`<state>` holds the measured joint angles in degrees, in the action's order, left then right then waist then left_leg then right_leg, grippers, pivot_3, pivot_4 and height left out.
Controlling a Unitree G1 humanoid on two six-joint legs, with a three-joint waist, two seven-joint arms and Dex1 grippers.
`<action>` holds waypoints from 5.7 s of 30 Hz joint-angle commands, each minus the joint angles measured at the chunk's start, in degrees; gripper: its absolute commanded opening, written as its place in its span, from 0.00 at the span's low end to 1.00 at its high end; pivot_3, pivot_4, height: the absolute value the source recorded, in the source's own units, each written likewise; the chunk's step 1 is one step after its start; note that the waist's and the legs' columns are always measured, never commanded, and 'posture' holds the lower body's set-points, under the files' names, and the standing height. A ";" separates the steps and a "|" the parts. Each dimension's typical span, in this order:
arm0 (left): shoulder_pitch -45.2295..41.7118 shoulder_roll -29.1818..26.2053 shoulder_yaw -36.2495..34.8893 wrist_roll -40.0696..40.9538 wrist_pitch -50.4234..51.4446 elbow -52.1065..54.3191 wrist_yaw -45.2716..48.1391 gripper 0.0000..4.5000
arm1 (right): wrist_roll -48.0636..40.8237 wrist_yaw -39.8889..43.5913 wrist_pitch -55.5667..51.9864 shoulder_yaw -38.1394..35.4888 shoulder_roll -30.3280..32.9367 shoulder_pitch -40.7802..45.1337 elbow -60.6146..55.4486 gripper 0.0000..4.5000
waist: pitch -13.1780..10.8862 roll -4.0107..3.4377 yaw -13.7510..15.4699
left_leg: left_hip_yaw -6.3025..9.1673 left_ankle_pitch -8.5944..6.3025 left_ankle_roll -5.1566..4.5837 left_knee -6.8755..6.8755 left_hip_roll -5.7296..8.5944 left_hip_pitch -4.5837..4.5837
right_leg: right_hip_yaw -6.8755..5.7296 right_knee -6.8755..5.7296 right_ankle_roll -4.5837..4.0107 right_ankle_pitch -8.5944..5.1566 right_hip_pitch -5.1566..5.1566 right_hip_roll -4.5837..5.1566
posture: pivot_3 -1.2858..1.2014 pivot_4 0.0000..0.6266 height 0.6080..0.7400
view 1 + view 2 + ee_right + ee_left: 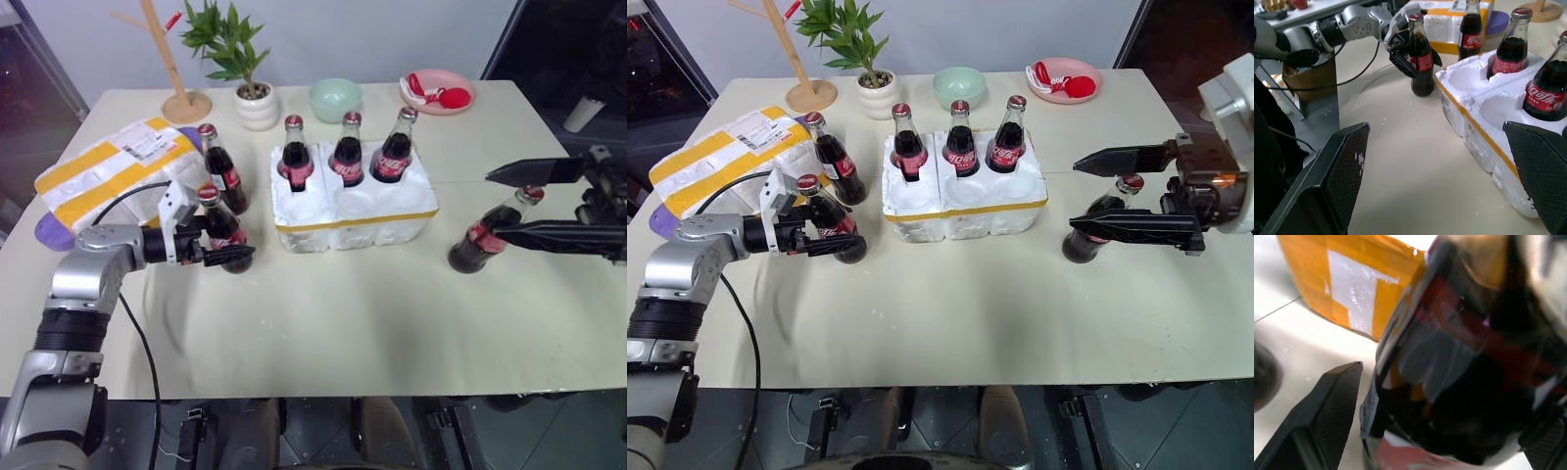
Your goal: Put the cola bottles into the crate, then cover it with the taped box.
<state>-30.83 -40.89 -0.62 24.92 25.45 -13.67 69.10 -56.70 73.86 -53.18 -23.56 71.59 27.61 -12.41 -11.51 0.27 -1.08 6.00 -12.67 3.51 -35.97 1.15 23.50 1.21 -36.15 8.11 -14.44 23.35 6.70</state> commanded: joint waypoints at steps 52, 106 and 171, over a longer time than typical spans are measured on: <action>-32.82 21.28 7.60 -9.71 -3.39 -10.25 0.44 0.98 | -2.03 -15.47 2.58 -8.22 -6.84 -6.22 -4.80 1.00 | -0.19 0.25 -0.12 | 0.18 0.01 -0.02 -0.13 0.11 0.32 | -0.08 0.01 0.22 0.10 0.14 0.00 | 0.52 0.24 0.99; -28.93 1.41 -8.23 5.11 17.76 -9.58 -2.17 0.64 | 4.02 -15.25 4.16 -4.75 -6.26 -4.76 -5.25 1.00 | -0.21 0.30 -0.05 | 0.26 0.03 0.01 -0.22 0.10 0.76 | -0.12 -0.17 0.21 0.11 0.57 -0.03 | 0.52 0.24 0.99; -20.01 8.16 8.43 10.05 16.75 19.08 3.13 0.99 | 20.68 -40.19 10.82 -18.02 -37.08 -40.37 -22.36 1.00 | 0.00 0.39 -0.02 | 0.16 0.02 0.00 -0.20 0.04 -0.23 | 0.00 0.09 0.06 0.05 -0.54 -0.06 | 0.52 0.24 0.99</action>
<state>-49.92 -32.81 7.93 36.11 44.19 4.99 72.82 -39.07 36.31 -46.36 -44.12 35.00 -14.44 -36.11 -11.50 0.66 -1.10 6.18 -12.64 3.50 -36.14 1.18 23.30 1.21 -36.10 8.22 -14.36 22.88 6.62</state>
